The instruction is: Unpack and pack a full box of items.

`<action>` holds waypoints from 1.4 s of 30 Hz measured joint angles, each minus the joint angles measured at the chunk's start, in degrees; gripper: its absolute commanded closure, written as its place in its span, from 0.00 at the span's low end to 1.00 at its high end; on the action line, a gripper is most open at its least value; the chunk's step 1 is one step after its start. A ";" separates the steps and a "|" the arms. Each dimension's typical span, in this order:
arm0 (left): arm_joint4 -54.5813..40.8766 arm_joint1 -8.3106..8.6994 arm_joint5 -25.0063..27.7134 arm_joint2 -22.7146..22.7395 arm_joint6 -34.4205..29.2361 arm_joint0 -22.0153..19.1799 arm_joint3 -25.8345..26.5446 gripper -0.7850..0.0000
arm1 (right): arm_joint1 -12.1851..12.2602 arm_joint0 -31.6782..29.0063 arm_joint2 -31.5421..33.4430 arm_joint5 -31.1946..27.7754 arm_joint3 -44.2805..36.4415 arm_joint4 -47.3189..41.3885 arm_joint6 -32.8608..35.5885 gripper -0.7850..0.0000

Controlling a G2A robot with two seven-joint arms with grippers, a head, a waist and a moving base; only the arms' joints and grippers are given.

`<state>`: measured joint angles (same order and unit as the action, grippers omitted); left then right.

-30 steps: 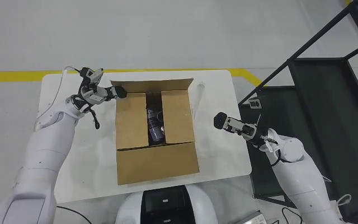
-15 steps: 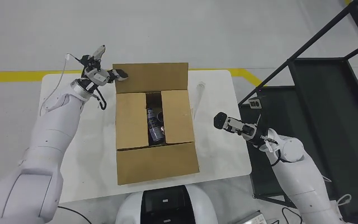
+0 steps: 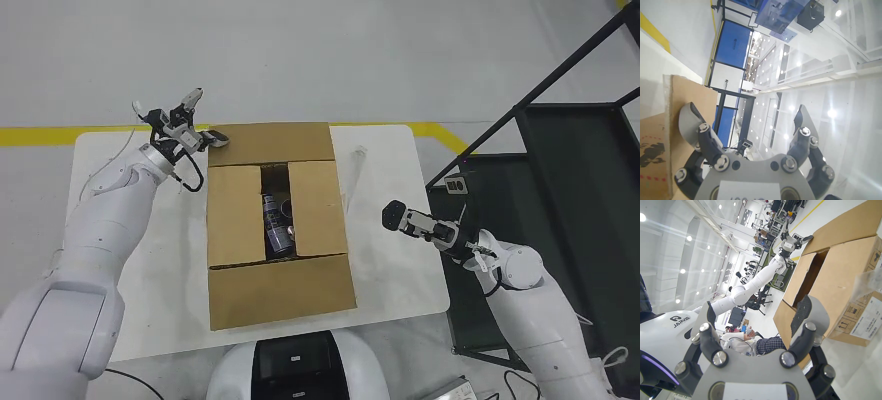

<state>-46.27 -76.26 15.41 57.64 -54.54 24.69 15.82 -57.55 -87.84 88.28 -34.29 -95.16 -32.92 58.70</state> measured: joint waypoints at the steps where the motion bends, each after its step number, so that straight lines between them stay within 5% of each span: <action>1: 0.90 -0.07 -0.19 -0.28 0.64 -0.13 -0.48 0.00 | 0.00 0.00 0.00 0.00 0.00 0.00 0.00 0.00; 14: 9.27 -0.38 -3.50 -2.18 2.32 0.23 -3.36 0.00 | 0.00 0.00 0.00 0.00 0.00 0.00 0.00 0.00; 22: 6.25 0.67 -0.24 0.94 1.15 -0.11 -3.86 0.00 | 0.00 0.00 0.00 0.00 0.00 0.00 0.00 0.00; 28: 2.82 3.09 5.96 4.80 -5.20 -0.12 -3.30 0.00 | -0.07 0.14 -0.38 0.85 -0.64 1.15 -1.20 0.00; 37: 1.27 7.94 11.78 9.69 -21.42 4.72 0.25 0.00 | -0.87 7.37 -8.57 8.48 -3.47 15.15 -5.36 0.00; 42: 5.88 11.31 9.44 11.35 -24.92 10.14 9.35 0.00 | -1.88 13.27 -16.76 15.06 -3.96 23.00 -5.89 0.00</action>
<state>-40.38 -64.95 24.85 68.99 -79.47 34.83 25.17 -59.44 -74.57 71.52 -19.23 -99.12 -9.92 52.81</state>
